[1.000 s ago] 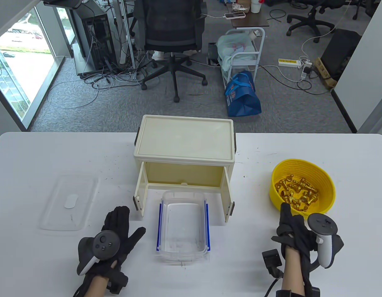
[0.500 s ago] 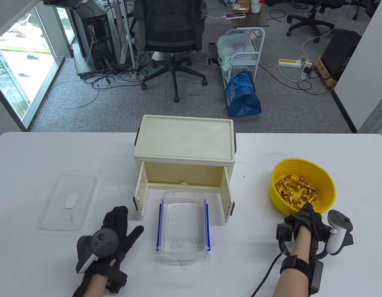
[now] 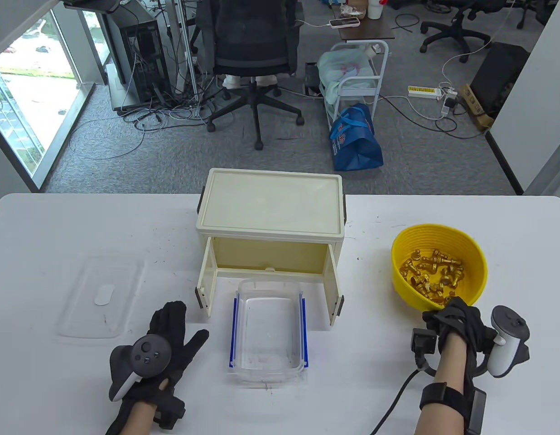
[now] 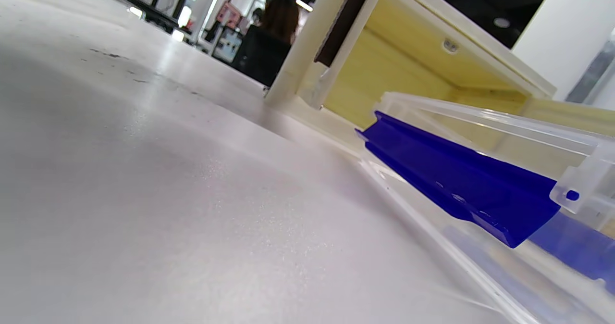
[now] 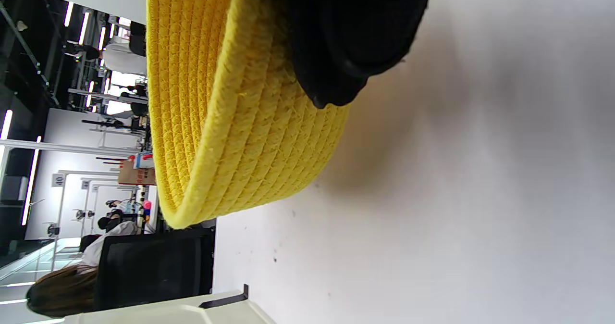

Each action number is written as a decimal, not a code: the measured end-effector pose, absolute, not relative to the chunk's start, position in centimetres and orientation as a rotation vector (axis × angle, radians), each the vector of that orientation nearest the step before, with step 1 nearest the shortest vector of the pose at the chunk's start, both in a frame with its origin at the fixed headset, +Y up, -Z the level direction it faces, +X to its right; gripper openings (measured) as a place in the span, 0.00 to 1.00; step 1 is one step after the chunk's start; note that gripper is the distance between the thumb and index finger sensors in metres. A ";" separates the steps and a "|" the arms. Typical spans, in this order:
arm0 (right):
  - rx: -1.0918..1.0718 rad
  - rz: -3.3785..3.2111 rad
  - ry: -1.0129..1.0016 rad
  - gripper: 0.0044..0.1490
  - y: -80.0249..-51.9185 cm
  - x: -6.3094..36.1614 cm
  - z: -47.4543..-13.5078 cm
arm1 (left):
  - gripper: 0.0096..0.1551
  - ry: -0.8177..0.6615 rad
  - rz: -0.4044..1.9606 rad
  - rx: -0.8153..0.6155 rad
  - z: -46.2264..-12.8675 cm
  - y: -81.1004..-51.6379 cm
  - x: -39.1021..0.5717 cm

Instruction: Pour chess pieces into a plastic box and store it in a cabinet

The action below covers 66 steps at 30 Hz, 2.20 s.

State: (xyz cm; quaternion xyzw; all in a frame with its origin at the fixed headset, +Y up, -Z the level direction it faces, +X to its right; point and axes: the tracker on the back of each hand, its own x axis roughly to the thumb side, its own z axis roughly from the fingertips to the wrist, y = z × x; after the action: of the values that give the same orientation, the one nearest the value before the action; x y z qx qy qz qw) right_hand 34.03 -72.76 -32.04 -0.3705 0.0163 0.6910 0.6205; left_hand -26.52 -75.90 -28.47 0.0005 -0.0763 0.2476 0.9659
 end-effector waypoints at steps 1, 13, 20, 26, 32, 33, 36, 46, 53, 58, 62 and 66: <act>-0.828 1.599 0.019 0.41 -71.9 33.9 -32.0 | 0.54 -0.154 0.504 0.002 -28.4 -75.9 -26.5; -0.499 1.827 -0.079 0.40 -60.9 29.2 -31.4 | 0.54 -0.164 0.540 0.011 -28.3 -75.9 -26.7; -0.301 1.933 0.011 0.40 -57.0 25.0 -32.4 | 0.54 -0.166 0.565 0.013 -28.2 -75.8 -26.9; -0.167 2.028 0.123 0.38 -56.1 20.9 -33.8 | 0.54 -0.164 0.580 0.018 -28.2 -75.7 -27.1; -0.057 2.068 0.209 0.37 -56.8 17.2 -34.8 | 0.54 -0.170 0.616 0.023 -28.1 -75.6 -27.5; -0.043 2.093 0.200 0.37 -56.8 16.6 -34.8 | 0.54 -0.170 0.614 0.025 -28.0 -75.6 -27.5; -0.020 2.204 0.158 0.36 -56.8 14.8 -34.8 | 0.54 -0.164 0.613 0.026 -28.1 -75.6 -27.7; 0.007 2.411 0.118 0.36 -58.0 12.2 -35.3 | 0.54 -0.164 0.645 0.021 -28.2 -75.6 -28.1; 0.041 2.579 -0.019 0.36 -58.1 10.1 -34.5 | 0.54 -0.158 0.655 0.022 -28.2 -75.6 -28.1; 0.052 2.670 -0.075 0.36 -58.2 8.7 -34.2 | 0.53 -0.160 0.656 0.022 -28.2 -75.7 -28.1; 0.086 2.742 -0.158 0.36 -58.7 7.6 -33.7 | 0.53 -0.166 0.666 0.027 -28.1 -75.6 -28.1; 0.124 2.805 -0.274 0.35 -59.0 6.6 -32.9 | 0.53 -0.169 0.672 0.029 -28.1 -75.6 -28.1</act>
State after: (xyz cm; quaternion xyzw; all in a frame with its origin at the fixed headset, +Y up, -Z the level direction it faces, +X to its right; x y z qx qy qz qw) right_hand 6.62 -59.04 -32.89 0.0435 -0.0960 0.9816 0.1594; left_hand -28.09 -75.63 -28.15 0.0140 -0.0826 0.3294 0.9405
